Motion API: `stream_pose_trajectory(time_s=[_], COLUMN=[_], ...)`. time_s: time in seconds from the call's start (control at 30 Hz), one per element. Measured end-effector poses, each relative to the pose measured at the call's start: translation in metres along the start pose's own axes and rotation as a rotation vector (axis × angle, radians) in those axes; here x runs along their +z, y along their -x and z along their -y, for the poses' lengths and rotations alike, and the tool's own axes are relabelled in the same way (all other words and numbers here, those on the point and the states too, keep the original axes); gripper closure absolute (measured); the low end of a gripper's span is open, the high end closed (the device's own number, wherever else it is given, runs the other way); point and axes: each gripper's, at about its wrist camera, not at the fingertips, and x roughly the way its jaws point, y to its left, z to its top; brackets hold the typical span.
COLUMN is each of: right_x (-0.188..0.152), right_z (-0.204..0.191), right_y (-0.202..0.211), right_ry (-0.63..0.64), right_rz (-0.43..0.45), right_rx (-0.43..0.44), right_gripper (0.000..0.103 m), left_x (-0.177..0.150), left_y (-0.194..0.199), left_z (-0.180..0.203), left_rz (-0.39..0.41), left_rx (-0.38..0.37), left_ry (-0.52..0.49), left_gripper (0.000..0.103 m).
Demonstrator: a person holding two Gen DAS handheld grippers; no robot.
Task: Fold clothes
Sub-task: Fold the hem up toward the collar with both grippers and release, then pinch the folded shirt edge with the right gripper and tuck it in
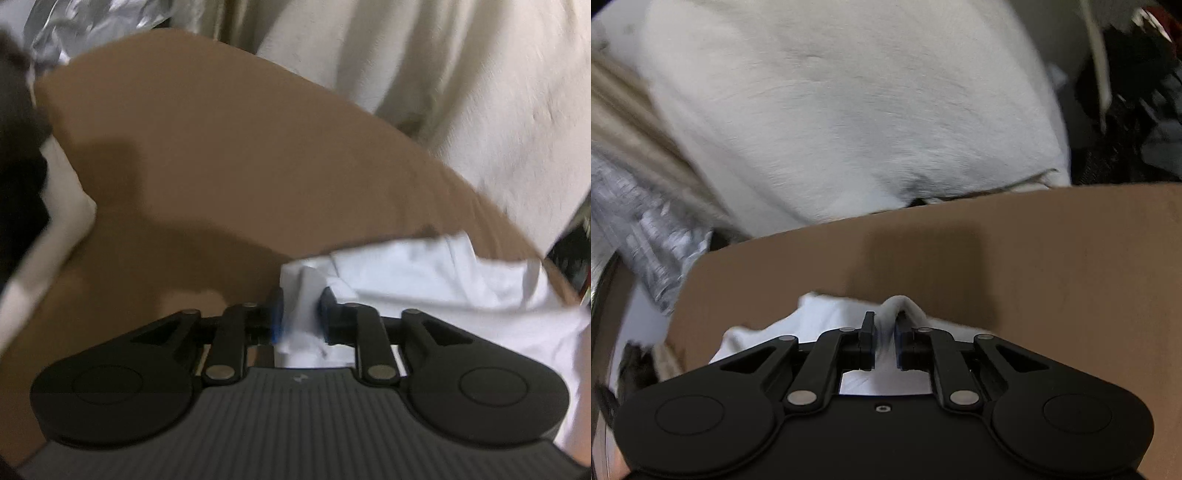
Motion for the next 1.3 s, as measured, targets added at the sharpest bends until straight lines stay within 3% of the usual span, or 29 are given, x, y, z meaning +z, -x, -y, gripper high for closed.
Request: stream_pose_trajectory(time_s=[0.1,0.13,0.2,0.23,0.37,0.5,0.57,0.63,0.67,0.77,0.87,0.9,0.97,1.0,1.07,1.17,1.23,1.3], right_x=[-0.012,-0.021,-0.04,-0.049,-0.102,-0.107,-0.111,-0.106,-0.099,-0.071,-0.046,-0.04,-0.035,-0.038,-0.043,-0.036,-0.033,-0.027], right_z=[0.017,0.018,0.018,0.017,0.014,0.0,-0.006,-0.004,-0.004,-0.005,0.005,0.009,0.012,0.008,0.001,0.008,0.007,0.01], right_y=[-0.003,0.003,0.017,0.024,0.049,0.028,0.021,0.007,-0.002,-0.026,-0.03,-0.033,-0.037,-0.03,-0.018,0.008,0.005,-0.008], right_ry=[-0.077,-0.07,-0.029,0.004,0.214,0.407,0.479,0.494,0.509,0.54,0.471,0.448,0.45,0.486,0.556,0.466,0.483,0.471], right_rz=[0.074,0.12,0.205,0.245,0.356,0.236,0.244,0.227,0.214,0.213,0.209,0.188,0.164,0.2,0.274,0.41,0.429,0.331], right_rx=[0.097,0.122,0.14,0.132,0.048,-0.083,-0.102,-0.118,-0.147,-0.281,-0.216,-0.167,-0.11,-0.106,-0.099,-0.082,-0.147,-0.167], right_gripper=[0.08,0.076,0.071,0.064,0.057,0.056,0.054,0.049,0.048,0.037,0.036,0.038,0.075,0.096,0.096,0.097,0.096,0.095], left_x=[-0.003,-0.006,-0.012,-0.018,-0.056,-0.079,-0.076,-0.058,-0.049,-0.012,0.005,0.007,0.007,0.005,0.0,-0.006,-0.008,-0.007], left_y=[0.014,0.021,0.034,0.038,0.051,0.042,0.03,0.008,-0.003,-0.028,-0.038,-0.038,-0.035,-0.034,-0.03,-0.03,-0.029,-0.028], left_z=[-0.014,-0.017,-0.023,-0.021,-0.005,0.008,0.021,0.033,0.039,0.043,0.05,0.049,0.043,0.039,0.034,0.027,0.023,0.018], left_rz=[0.176,0.225,0.291,0.288,0.267,0.181,0.156,0.121,0.103,0.088,0.128,0.136,0.133,0.133,0.142,0.124,0.114,0.105], left_rx=[-0.097,-0.126,-0.192,-0.204,-0.205,-0.245,-0.2,-0.088,-0.031,0.037,0.116,0.105,0.061,0.044,0.022,0.042,0.055,0.055], left_ry=[0.019,0.016,-0.008,-0.053,-0.306,-0.418,-0.5,-0.521,-0.53,-0.534,-0.53,-0.512,-0.481,-0.46,-0.429,-0.421,-0.409,-0.374], left_gripper=[0.072,0.065,0.061,0.061,0.061,0.059,0.059,0.059,0.059,0.059,0.058,0.058,0.058,0.058,0.058,0.056,0.054,0.052])
